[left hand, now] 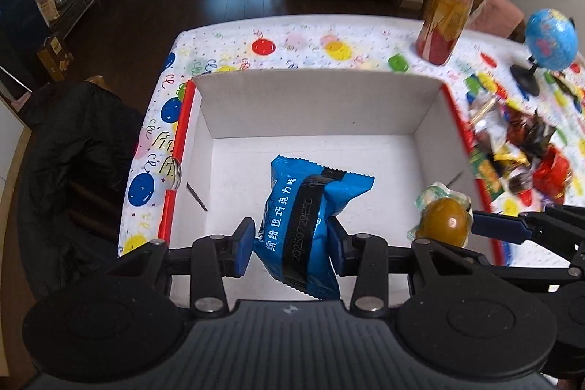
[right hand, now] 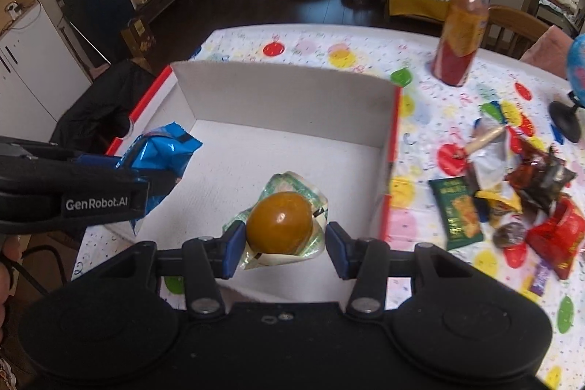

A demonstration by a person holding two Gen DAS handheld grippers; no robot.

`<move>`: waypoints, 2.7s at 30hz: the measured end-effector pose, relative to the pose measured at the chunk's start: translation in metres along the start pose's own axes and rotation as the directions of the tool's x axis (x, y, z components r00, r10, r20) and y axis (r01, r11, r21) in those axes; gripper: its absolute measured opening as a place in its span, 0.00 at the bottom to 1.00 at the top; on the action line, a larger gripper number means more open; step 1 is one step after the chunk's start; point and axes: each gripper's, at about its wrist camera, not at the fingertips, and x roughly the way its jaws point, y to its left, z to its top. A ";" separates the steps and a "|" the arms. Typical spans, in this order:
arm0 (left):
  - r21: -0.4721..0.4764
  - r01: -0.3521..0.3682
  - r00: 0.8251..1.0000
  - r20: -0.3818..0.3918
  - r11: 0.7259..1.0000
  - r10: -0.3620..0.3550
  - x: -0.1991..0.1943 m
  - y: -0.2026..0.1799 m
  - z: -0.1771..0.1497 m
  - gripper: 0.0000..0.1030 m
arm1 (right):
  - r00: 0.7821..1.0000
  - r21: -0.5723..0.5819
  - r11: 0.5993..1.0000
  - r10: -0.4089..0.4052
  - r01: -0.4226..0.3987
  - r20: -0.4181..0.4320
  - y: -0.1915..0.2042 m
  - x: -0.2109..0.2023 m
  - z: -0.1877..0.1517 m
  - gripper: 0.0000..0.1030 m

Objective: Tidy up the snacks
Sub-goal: 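Carry both snacks into the red box and open both tools, then withdraw both tools from the box back toward the snacks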

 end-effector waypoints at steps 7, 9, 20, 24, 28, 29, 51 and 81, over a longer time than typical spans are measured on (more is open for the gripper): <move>0.018 -0.015 0.998 -0.064 1.000 0.017 0.039 0.008 0.003 0.39 | 0.997 -0.027 0.999 -0.031 0.029 -0.076 0.011 0.043 -0.001 0.46; 0.030 -0.021 0.996 -0.082 0.999 0.023 0.048 0.007 0.002 0.39 | 0.995 -0.028 0.999 -0.039 0.037 -0.095 0.011 0.052 -0.003 0.46; 0.081 -0.037 0.988 -0.146 0.996 0.049 0.076 0.001 -0.004 0.41 | 0.987 -0.037 0.997 -0.075 0.070 -0.140 0.015 0.071 -0.009 0.47; 0.094 -0.055 0.989 -0.134 0.994 0.067 0.077 0.001 -0.007 0.42 | 0.988 -0.038 0.996 -0.080 0.075 -0.131 0.014 0.069 -0.011 0.47; 0.101 -0.054 0.990 -0.122 0.993 0.066 0.073 0.001 -0.010 0.45 | 0.990 -0.028 0.997 -0.071 0.068 -0.123 0.013 0.065 -0.010 0.48; 0.099 -0.053 0.991 -0.117 0.994 0.065 0.071 0.001 -0.011 0.45 | 0.991 -0.022 0.998 -0.066 0.064 -0.120 0.013 0.063 -0.010 0.49; 0.109 0.004 0.998 0.060 0.994 -0.011 -0.007 -0.005 -0.022 0.56 | 0.998 0.005 0.998 -0.064 0.064 0.017 0.013 -0.015 -0.021 0.84; 0.122 0.200 0.960 0.176 0.972 -0.220 -0.066 -0.129 -0.035 0.98 | 0.975 0.140 0.986 -0.114 0.088 0.189 -0.130 -0.131 -0.085 1.00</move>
